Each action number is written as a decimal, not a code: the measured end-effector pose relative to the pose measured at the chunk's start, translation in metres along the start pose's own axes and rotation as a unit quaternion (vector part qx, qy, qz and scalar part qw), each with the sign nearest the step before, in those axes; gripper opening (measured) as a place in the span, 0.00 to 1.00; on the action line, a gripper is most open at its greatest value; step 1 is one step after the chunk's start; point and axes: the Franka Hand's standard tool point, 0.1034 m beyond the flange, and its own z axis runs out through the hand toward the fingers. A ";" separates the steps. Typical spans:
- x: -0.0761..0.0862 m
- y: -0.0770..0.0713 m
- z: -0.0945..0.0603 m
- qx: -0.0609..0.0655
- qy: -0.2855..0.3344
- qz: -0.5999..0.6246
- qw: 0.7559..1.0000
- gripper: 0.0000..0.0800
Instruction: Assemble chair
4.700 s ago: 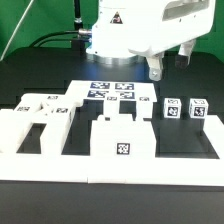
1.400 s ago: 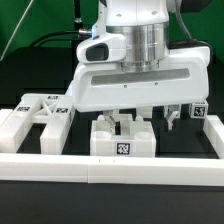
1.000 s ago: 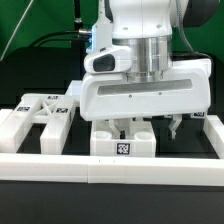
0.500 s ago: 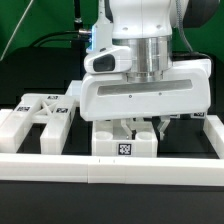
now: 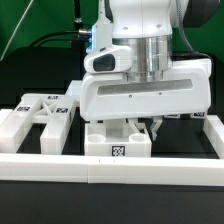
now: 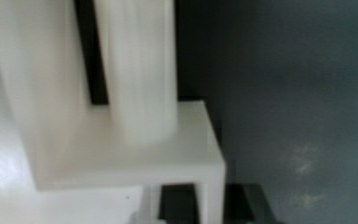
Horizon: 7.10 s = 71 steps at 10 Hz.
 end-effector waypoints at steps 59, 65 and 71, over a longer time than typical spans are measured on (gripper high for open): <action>-0.083 -0.014 -0.042 0.021 -0.422 0.002 0.906 0.81; -0.102 -0.009 -0.032 0.025 -0.556 0.012 0.830 0.81; -0.116 -0.021 -0.013 0.016 -0.534 0.009 0.845 0.81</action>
Offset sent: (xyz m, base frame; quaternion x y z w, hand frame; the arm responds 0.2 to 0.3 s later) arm 0.0190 0.0285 -0.0021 0.0012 -0.0024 0.0300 0.9995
